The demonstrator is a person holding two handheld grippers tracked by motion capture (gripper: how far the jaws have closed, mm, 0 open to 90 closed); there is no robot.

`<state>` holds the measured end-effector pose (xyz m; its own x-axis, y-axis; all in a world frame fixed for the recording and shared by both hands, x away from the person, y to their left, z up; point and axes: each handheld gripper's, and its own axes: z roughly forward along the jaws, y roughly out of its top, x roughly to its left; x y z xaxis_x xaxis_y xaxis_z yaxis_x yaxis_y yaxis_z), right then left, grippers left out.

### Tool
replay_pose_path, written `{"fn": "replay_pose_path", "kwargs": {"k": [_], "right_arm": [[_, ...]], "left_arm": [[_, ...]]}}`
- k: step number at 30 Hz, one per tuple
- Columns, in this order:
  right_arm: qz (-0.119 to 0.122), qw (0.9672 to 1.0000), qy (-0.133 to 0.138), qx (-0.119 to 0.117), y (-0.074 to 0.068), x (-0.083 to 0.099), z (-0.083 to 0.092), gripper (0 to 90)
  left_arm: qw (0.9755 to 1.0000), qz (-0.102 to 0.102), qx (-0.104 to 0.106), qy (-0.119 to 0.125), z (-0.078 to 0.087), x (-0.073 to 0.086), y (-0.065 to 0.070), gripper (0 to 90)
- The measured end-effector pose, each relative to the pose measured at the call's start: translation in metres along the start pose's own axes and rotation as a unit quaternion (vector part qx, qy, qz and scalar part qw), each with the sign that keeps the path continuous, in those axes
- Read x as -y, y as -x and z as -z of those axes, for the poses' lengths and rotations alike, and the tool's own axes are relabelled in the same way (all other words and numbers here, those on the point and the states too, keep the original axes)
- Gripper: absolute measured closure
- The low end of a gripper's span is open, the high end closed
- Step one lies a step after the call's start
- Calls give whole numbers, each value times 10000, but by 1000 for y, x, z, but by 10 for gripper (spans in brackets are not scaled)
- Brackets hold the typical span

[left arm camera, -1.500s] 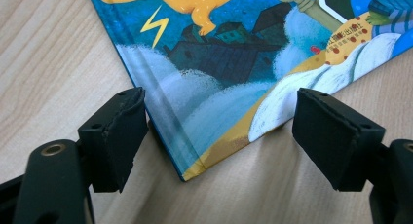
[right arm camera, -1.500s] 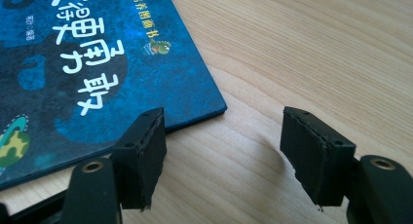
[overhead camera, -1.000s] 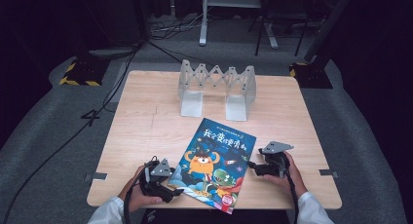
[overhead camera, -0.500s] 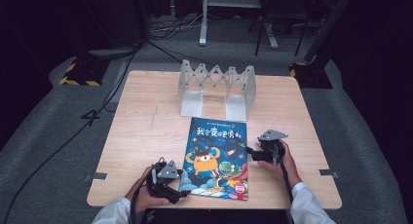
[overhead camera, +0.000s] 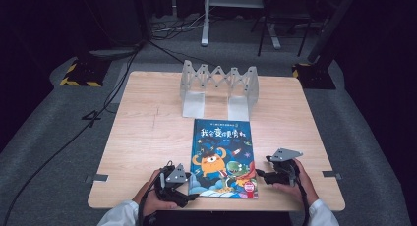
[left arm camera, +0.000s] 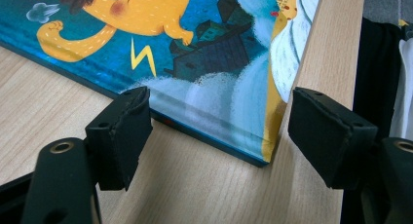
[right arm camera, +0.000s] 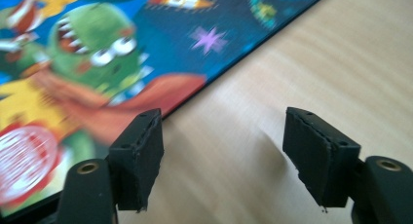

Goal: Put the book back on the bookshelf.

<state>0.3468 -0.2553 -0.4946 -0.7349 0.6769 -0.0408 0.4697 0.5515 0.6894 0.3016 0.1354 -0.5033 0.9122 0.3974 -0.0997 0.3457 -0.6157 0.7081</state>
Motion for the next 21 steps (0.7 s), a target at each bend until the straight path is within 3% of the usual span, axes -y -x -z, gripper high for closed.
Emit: {"fn": "replay_pose_path", "kwargs": {"k": [4,6,12,15,17,21], "right_arm": [[21,9998,-81,-154,-9,9,13,334],[19,9997,-85,-222,-12,11,18,342],[2,9993,-241,-279,-21,15,30,377],[21,9985,-424,-334,-29,18,38,412],[-14,9978,-580,-313,-33,19,41,450],[42,9959,-813,-383,-41,18,45,673]], "left_arm": [[10000,-42,3,-4,0,0,0,242],[9999,115,40,49,3,3,-3,242],[9996,149,-241,-38,13,11,-7,193],[9985,105,-537,-77,17,17,-12,169],[9981,64,-598,-110,17,17,-14,155],[9979,77,-627,-132,17,17,-14,146]]}}
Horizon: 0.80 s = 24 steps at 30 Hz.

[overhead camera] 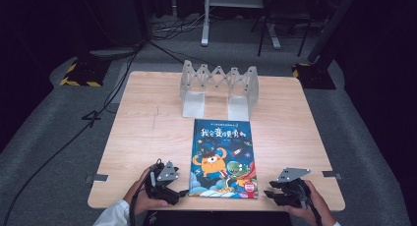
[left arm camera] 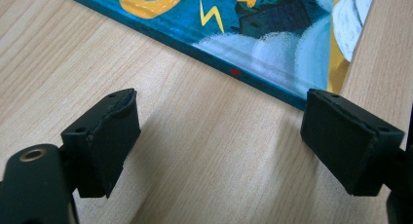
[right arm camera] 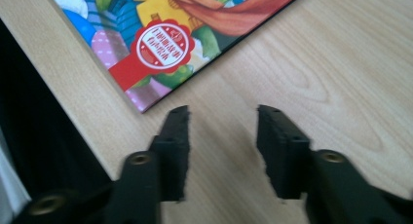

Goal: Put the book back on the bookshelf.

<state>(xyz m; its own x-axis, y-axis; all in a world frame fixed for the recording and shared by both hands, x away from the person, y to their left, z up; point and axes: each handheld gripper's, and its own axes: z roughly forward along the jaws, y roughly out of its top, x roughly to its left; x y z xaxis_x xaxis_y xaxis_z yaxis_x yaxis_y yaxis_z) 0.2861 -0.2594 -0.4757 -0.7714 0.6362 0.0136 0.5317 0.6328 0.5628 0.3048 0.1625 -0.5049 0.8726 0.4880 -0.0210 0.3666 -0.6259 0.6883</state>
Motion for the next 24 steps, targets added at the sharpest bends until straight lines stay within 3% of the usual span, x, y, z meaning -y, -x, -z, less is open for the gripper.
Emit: {"fn": "replay_pose_path", "kwargs": {"k": [5,8,10,12,14,17,24], "right_arm": [[135,9994,-278,-164,-9,-5,3,862],[196,9984,-471,-246,-12,-9,1,884],[346,9945,-923,-340,-17,-19,0,890],[435,9927,-1065,-366,-19,-23,0,890],[555,9873,-1407,-487,-21,-34,1,899],[710,9801,-1789,-489,-23,-44,-3,900],[799,9746,-2003,-596,-26,-47,-12,900]], "left_arm": [[10000,50,-40,8,-1,-1,2,143],[10000,48,-33,-1,-2,-2,3,143],[10000,15,-25,2,-2,-2,3,142],[10000,13,-25,1,-2,-2,3,142],[10000,11,-24,1,-2,-3,3,142],[10000,12,-24,3,-3,-3,3,142],[10000,24,1,3,-4,-4,4,140]]}}
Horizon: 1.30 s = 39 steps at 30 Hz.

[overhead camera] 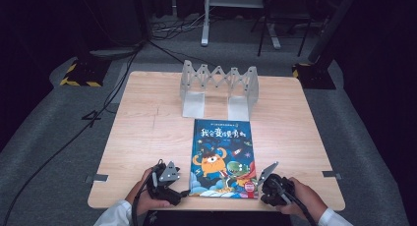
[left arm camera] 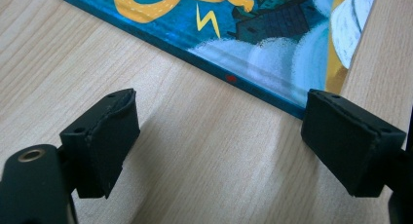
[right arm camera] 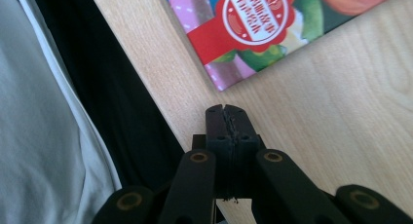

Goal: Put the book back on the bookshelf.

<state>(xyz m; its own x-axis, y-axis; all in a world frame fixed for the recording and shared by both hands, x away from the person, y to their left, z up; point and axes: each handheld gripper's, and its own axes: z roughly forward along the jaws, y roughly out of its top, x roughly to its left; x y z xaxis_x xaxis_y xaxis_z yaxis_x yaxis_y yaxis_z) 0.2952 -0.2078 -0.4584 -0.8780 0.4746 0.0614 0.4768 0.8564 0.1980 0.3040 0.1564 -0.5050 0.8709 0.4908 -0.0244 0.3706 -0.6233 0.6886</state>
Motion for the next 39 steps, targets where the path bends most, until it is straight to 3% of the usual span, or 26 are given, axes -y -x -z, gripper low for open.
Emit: {"fn": "replay_pose_path", "kwargs": {"k": [7,8,11,21,32,35,36,39], "right_arm": [[120,9998,-111,72,0,-2,-4,900],[54,9998,-126,113,0,-1,-4,900],[-65,9999,-10,99,3,1,-3,896],[-194,9996,165,108,3,5,-4,879],[-369,9988,297,-152,8,8,-4,893],[-404,9988,253,-131,9,7,-4,829],[-461,9981,306,-281,10,7,-4,788],[-372,9991,185,-102,10,6,-3,821]], "left_arm": [[10000,-14,0,8,-4,-4,0,114],[10000,7,-47,19,-4,-4,-3,164],[9991,279,-307,27,-4,-6,-18,168],[9968,556,-568,26,-23,-27,-44,151],[9970,537,-545,65,-23,-26,-42,200],[9975,482,-501,86,-23,-26,-41,218],[9979,449,-459,94,-23,-27,-39,220],[9979,454,-459,99,-24,-28,-37,230]]}}
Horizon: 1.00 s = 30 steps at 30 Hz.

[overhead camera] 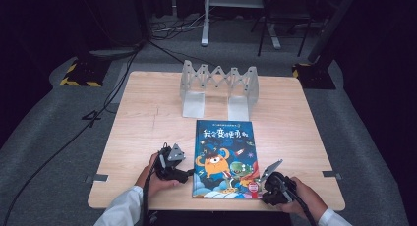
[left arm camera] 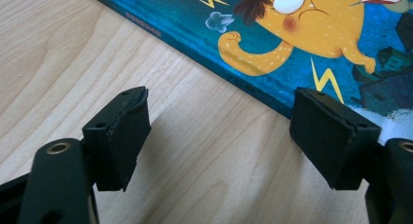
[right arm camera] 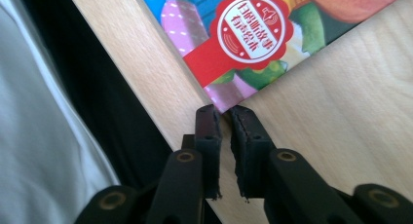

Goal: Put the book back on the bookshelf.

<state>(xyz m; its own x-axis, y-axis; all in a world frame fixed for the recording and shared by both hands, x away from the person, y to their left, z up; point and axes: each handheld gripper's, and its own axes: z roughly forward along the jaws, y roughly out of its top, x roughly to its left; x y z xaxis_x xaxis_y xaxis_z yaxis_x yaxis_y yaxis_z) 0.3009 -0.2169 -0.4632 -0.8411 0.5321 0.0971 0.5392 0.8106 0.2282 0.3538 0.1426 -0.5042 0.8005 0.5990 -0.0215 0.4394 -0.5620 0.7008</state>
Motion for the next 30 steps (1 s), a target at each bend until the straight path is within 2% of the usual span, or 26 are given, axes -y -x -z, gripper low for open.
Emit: {"fn": "replay_pose_path", "kwargs": {"k": [4,7,10,12,15,18,20,21,24,26,30], "right_arm": [[19,10000,5,34,0,1,0,823],[73,9997,-161,183,-3,-1,0,829],[93,9993,-270,222,-2,-2,1,823],[68,9995,-265,178,1,-3,1,808],[142,9993,-205,268,-1,-1,1,807],[123,9997,97,178,1,6,2,804],[-67,9991,421,-40,6,14,2,790],[-67,9991,421,-40,6,14,2,790],[-148,9964,809,-212,9,21,1,749],[-155,9940,1038,-302,11,23,2,678],[-145,9870,1510,-524,13,20,7,585]], "left_arm": [[10000,-24,4,-2,0,0,0,230],[9999,-94,63,-7,-1,-1,4,236],[9999,-107,93,2,-1,-1,6,236],[9999,-122,112,3,-1,-1,6,236],[9999,-123,114,2,-1,-1,6,237],[9998,-139,126,-3,-1,-1,6,237],[9998,-159,136,0,-1,-1,6,237],[9998,-162,135,3,-1,-1,6,237],[9998,-166,133,-8,-1,-1,5,237],[9998,-155,129,-13,0,0,6,228],[9997,-191,147,-47,1,1,6,193]]}}
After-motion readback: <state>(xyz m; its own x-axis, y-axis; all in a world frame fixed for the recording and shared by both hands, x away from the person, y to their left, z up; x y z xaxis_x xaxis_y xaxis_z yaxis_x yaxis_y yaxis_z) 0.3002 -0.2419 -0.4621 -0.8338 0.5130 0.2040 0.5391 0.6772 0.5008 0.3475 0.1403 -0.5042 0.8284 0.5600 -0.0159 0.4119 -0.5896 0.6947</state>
